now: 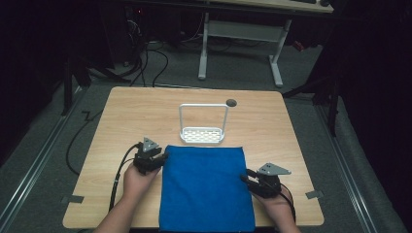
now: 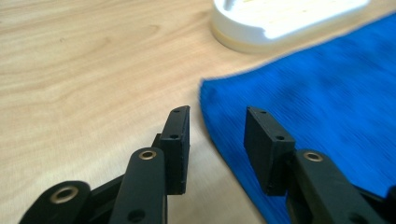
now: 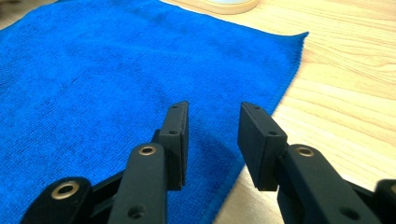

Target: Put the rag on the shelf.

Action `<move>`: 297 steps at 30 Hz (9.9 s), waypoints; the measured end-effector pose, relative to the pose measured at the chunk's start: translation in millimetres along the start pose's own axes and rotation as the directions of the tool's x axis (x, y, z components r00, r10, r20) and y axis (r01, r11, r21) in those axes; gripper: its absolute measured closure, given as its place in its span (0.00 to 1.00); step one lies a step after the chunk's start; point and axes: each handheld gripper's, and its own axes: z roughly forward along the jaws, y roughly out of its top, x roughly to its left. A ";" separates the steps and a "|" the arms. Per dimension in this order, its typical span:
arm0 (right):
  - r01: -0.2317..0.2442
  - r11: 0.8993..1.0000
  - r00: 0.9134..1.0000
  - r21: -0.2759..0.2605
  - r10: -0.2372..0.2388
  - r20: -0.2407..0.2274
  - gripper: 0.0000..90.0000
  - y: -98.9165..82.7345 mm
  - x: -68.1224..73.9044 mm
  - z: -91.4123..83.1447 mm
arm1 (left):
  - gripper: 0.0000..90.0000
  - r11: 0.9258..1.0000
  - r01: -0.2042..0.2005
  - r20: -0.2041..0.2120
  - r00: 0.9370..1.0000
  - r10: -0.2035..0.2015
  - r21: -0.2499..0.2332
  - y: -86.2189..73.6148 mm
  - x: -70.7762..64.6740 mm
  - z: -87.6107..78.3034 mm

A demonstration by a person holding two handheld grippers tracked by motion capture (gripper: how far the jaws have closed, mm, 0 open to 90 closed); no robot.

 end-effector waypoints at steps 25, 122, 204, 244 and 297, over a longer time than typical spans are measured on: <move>0.004 1.000 1.000 -0.012 -0.004 0.006 0.68 1.9 -0.3 2.4 | 0.95 1.000 -0.006 0.024 1.000 0.005 0.028 16.1 -2.5 27.3; 0.077 0.917 0.995 -0.393 -0.045 0.091 0.99 87.4 17.5 -45.9 | 0.97 0.885 0.063 0.163 0.987 0.014 -0.461 36.4 -25.2 -95.9; 0.054 0.899 0.979 -0.434 0.038 0.200 0.99 229.3 -56.9 -9.5 | 0.98 0.903 -0.111 -0.086 0.993 0.083 -0.414 190.4 26.9 -42.7; -0.047 0.987 0.988 -0.154 0.069 0.141 0.99 150.2 -67.6 86.0 | 0.98 0.991 -0.020 0.042 0.999 0.026 -0.134 95.3 40.6 33.2; -0.075 0.984 0.971 -0.160 0.109 0.214 0.72 128.8 -86.7 55.2 | 0.55 0.980 0.102 -0.044 0.993 -0.111 -0.171 71.1 69.2 5.0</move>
